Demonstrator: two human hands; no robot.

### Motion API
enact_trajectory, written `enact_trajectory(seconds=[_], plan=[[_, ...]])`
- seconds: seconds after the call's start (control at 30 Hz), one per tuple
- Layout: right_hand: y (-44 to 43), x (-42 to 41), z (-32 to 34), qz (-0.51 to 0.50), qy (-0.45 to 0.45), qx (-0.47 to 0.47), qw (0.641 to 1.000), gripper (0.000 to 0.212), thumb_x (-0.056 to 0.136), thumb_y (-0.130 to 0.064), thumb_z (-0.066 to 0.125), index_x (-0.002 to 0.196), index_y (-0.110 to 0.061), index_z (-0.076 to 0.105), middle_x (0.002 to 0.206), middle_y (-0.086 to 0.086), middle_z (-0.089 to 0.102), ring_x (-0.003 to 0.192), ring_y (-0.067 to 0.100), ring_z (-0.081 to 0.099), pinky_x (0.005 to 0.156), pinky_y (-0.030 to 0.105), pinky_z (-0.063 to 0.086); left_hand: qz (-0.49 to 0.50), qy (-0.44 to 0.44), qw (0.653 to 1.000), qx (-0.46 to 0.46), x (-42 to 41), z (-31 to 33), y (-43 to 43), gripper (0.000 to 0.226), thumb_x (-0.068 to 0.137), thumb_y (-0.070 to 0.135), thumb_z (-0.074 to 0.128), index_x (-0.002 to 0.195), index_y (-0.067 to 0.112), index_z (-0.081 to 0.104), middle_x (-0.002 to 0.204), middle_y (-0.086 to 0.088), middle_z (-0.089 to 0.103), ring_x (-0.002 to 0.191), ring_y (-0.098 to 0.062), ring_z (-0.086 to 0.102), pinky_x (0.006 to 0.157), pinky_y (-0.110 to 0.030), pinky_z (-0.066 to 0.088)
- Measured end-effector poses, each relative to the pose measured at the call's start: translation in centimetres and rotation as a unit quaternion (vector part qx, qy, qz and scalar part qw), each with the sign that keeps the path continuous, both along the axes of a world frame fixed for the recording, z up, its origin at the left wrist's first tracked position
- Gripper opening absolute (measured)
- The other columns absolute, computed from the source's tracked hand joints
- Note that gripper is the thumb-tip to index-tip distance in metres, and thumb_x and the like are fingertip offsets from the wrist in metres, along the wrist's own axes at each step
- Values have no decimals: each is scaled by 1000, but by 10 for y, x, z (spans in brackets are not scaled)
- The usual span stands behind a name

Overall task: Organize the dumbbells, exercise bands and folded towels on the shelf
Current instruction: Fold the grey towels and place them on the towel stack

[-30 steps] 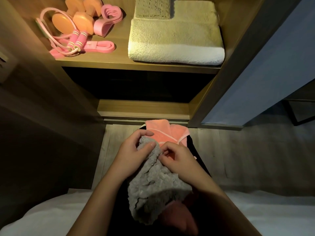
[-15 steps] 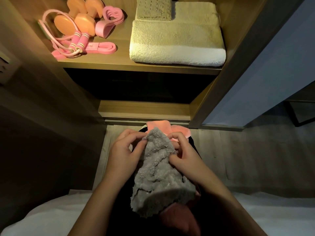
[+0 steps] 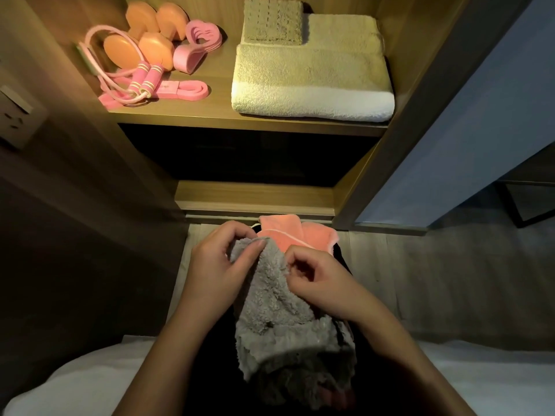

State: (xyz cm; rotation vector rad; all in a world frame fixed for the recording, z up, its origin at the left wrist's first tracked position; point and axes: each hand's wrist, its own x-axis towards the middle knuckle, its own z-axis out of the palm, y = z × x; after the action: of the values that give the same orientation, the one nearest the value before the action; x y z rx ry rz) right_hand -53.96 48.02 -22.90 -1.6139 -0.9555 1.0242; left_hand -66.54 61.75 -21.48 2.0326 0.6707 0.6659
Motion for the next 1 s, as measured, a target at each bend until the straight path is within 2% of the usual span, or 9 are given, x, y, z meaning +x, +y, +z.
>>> enact_trajectory(seconds=[0.1, 0.2, 0.3, 0.37, 0.43, 0.53, 0.63, 0.8, 1.0], plan=[[0, 1, -1, -52, -8, 59, 997, 11, 73, -16, 58, 68, -21, 50, 90, -3, 59, 90, 18, 59, 78, 31, 48, 28, 10, 996, -78, -2, 2, -3, 17, 86, 18, 72, 77, 17, 57, 75, 10, 60, 68, -2, 55, 62, -14, 42], [-5, 4, 5, -112, -31, 88, 989, 21, 74, -7, 54, 65, -20, 41, 70, 7, 49, 69, 18, 49, 66, 29, 41, -23, 44, 984, -174, -6, 5, -1, 18, 81, 23, 78, 78, 19, 60, 73, 8, 62, 65, -6, 59, 58, -22, 49], [-12, 14, 15, -119, -45, 91, 988, 20, 82, 1, 58, 76, -16, 47, 64, 1, 42, 61, 15, 39, 59, 28, 34, -77, 59, 967, -236, -11, 15, 5, 9, 76, 24, 74, 84, 21, 70, 83, 4, 71, 75, -11, 67, 67, -29, 56], [-16, 27, 25, -74, -70, 57, 993, 15, 84, -13, 68, 90, -19, 56, 67, 12, 52, 61, 26, 47, 58, 34, 38, -52, 32, 972, -228, -11, 23, 11, 6, 83, 9, 73, 84, 13, 69, 79, 2, 71, 76, -11, 65, 69, -26, 54], [-20, 41, 39, -31, -139, 8, 990, 19, 79, -28, 77, 90, -22, 64, 77, 6, 64, 69, 23, 58, 65, 36, 46, -7, -18, 973, -229, -12, 31, 19, 14, 86, -2, 64, 84, 12, 67, 79, 2, 66, 79, -14, 61, 71, -28, 51], [-30, 59, 58, -9, -180, -40, 983, 24, 81, -27, 78, 72, -12, 62, 61, -10, 54, 59, 3, 50, 59, 27, 39, 52, -79, 971, -218, -13, 40, 27, 18, 89, 1, 61, 85, 17, 65, 83, -3, 62, 79, -15, 58, 69, -29, 47], [-43, 71, 74, -25, -184, -74, 980, 14, 84, -19, 74, 77, -10, 67, 66, -2, 62, 63, 7, 57, 64, 27, 44, 86, -96, 980, -148, -12, 43, 29, 17, 91, 5, 62, 86, 20, 66, 81, 2, 63, 75, -7, 60, 66, -23, 48], [-37, 110, 65, -195, -250, -110, 942, 7, 88, -17, 68, 83, -12, 71, 77, -2, 67, 73, 13, 61, 74, 37, 49, 120, -59, 989, -64, 16, 42, 56, 13, 93, 12, 61, 90, 22, 68, 83, 9, 65, 76, 0, 58, 68, -16, 45], [20, 185, 57, -332, -382, -132, 852, 12, 88, -26, 65, 90, -19, 75, 95, 6, 67, 94, 27, 61, 77, 35, 49, 97, 60, 993, 1, 100, 41, 114, 14, 94, 23, 61, 82, 21, 67, 76, 9, 61, 76, -12, 56, 71, -31, 42]])
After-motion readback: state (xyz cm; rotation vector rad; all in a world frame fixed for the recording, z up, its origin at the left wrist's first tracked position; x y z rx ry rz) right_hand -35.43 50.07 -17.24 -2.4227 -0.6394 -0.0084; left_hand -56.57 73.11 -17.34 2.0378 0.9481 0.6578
